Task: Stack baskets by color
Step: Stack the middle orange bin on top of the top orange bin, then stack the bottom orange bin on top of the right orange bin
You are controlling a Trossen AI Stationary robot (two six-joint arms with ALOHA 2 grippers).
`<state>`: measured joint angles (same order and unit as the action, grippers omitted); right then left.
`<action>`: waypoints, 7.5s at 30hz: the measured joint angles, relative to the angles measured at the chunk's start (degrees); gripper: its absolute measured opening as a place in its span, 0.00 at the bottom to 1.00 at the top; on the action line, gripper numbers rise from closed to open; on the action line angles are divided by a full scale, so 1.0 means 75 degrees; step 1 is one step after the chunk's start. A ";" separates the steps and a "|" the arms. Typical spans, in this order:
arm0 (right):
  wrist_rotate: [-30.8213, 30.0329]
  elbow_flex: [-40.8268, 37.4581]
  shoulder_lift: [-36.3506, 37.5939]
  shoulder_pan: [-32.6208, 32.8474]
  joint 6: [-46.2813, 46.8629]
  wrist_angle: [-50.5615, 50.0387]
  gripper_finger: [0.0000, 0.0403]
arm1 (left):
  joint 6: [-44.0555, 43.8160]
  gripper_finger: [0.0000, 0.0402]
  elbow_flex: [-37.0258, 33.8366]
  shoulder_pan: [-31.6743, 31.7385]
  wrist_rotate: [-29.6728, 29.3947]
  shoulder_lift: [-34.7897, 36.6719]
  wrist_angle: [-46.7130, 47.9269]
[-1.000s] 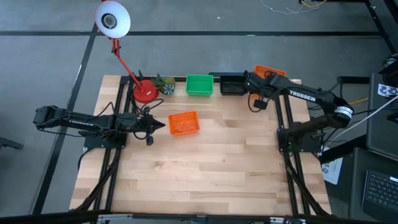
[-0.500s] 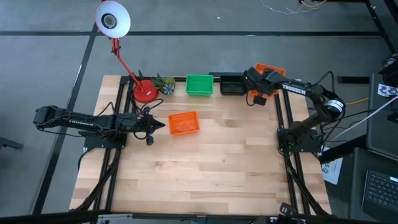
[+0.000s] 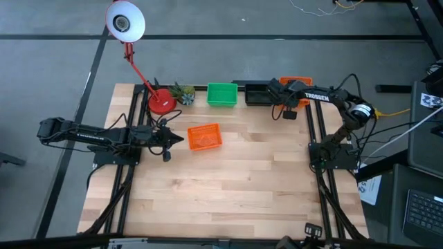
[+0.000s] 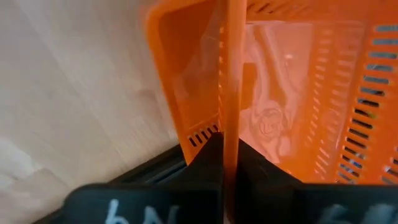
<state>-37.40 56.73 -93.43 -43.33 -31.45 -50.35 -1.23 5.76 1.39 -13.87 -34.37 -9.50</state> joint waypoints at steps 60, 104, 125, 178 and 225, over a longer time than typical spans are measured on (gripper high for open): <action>0.6332 0.1600 0.2957 0.3112 0.3773 -0.2656 0.10 | -0.1040 0.00 0.6106 0.1331 0.0991 -0.7738 0.2924; 0.6057 0.1591 0.3870 0.3427 0.4349 -0.2892 0.10 | -0.2921 0.00 0.8019 0.0105 -0.0481 -0.7937 1.0671; 0.6069 0.1591 0.3870 0.3427 0.4335 -0.2293 0.10 | -0.3815 0.00 0.1593 -0.0491 -0.1148 -0.0899 0.4291; 0.7246 -0.2032 0.3815 0.3505 0.2856 0.2017 0.45 | -0.1212 0.00 -0.0012 -0.1833 -0.1944 0.3803 0.3471; -0.0217 0.1436 0.2222 0.2956 0.2151 -0.2841 0.00 | -0.0950 0.00 -0.0012 -0.1833 -0.1942 0.3800 0.3485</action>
<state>-39.02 67.50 -76.76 -21.16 -15.31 -71.65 -8.36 5.67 -12.36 -28.44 -5.87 16.64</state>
